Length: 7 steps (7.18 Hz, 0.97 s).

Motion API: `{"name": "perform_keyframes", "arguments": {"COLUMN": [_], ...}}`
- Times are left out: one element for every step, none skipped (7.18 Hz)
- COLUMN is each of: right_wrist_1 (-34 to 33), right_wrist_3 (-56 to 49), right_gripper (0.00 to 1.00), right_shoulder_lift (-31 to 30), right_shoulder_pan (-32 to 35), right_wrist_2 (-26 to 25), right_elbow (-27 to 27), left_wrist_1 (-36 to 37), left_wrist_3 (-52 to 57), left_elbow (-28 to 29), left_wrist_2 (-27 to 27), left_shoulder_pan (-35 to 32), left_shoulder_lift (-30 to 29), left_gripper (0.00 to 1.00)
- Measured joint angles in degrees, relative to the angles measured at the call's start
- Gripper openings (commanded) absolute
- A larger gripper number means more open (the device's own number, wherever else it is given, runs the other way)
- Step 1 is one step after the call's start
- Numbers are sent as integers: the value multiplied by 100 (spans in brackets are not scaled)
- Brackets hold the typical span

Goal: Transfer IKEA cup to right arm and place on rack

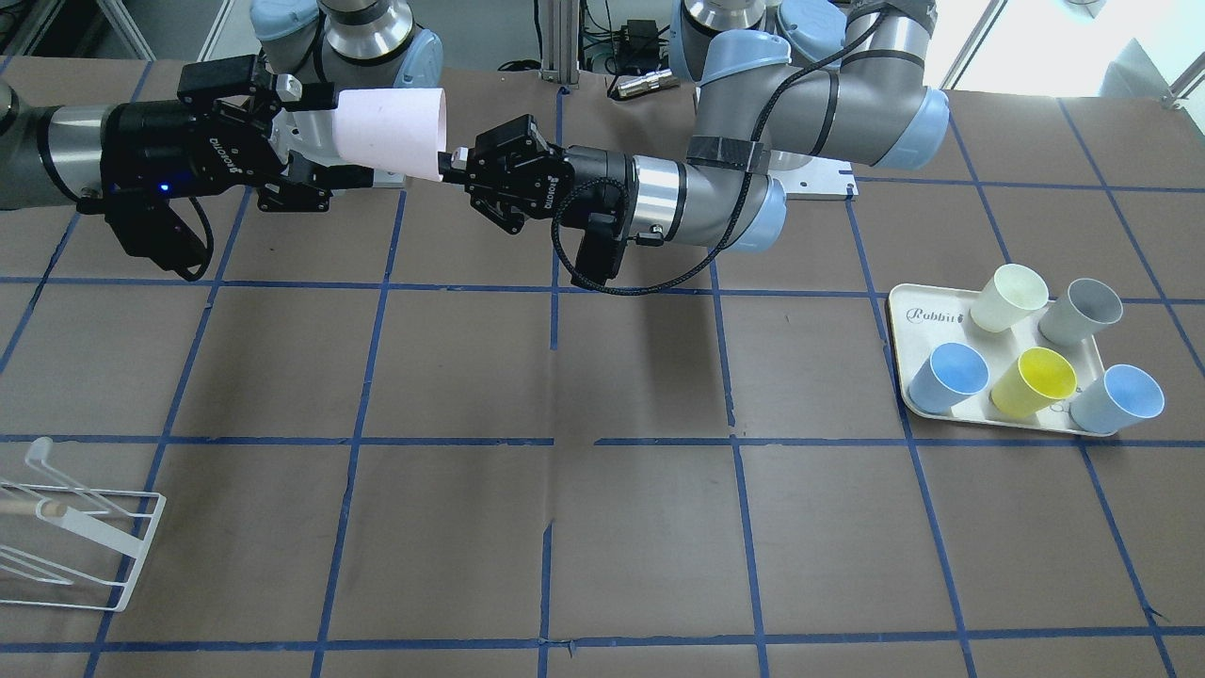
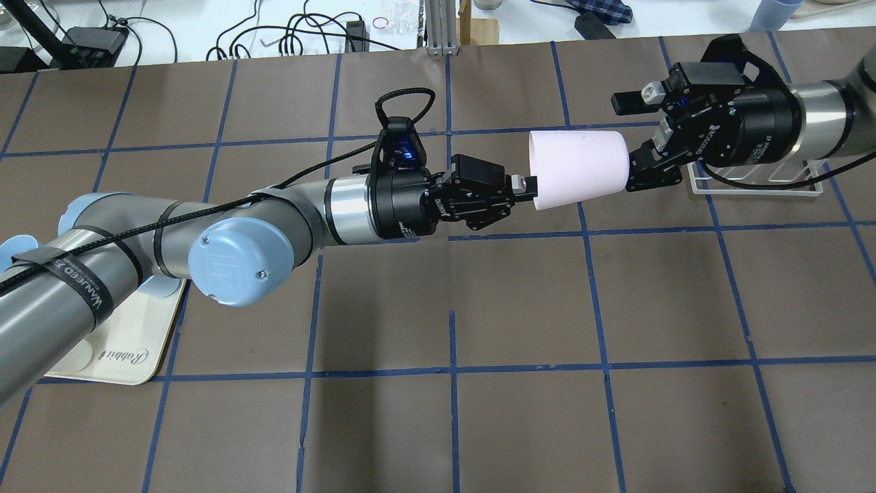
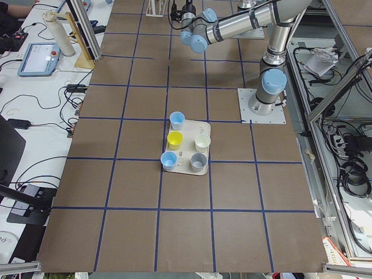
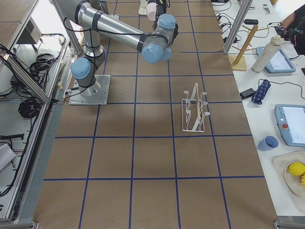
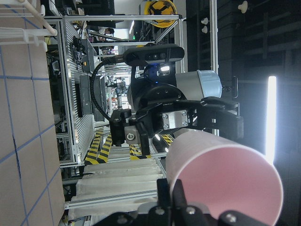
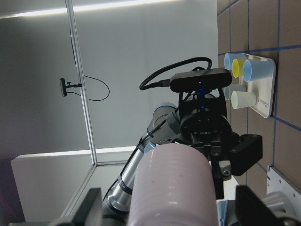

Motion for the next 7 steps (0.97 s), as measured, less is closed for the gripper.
{"name": "perform_keyframes", "arguments": {"right_wrist_1": [108, 174, 209, 217, 200, 149, 96], "right_wrist_3": [0, 0, 2, 4, 4, 9, 20], "right_gripper": [100, 100, 100, 100, 100, 100, 99], "right_shoulder_lift": [1, 1, -2, -6, -5, 2, 4], "right_shoulder_pan": [0, 0, 1, 1, 1, 1, 1], "right_wrist_2": [4, 6, 9, 14, 27, 49, 92], "right_elbow": [5, 10, 13, 15, 17, 17, 20], "left_wrist_1": [-3, -11, -14, -14, -15, -19, -21], "left_wrist_3": [0, -2, -6, -8, -11, -17, -25], "left_elbow": [-12, -19, -21, -19, -16, -15, -13], "left_wrist_2": [-1, 1, 1, 1, -2, -6, -27], "left_shoulder_pan": [-1, -1, -1, -1, 0, 1, 0], "left_shoulder_lift": [-43, -83, -101, -109, -106, -90, -49], "left_gripper": [0, 0, 0, 0, 0, 0, 0]}}
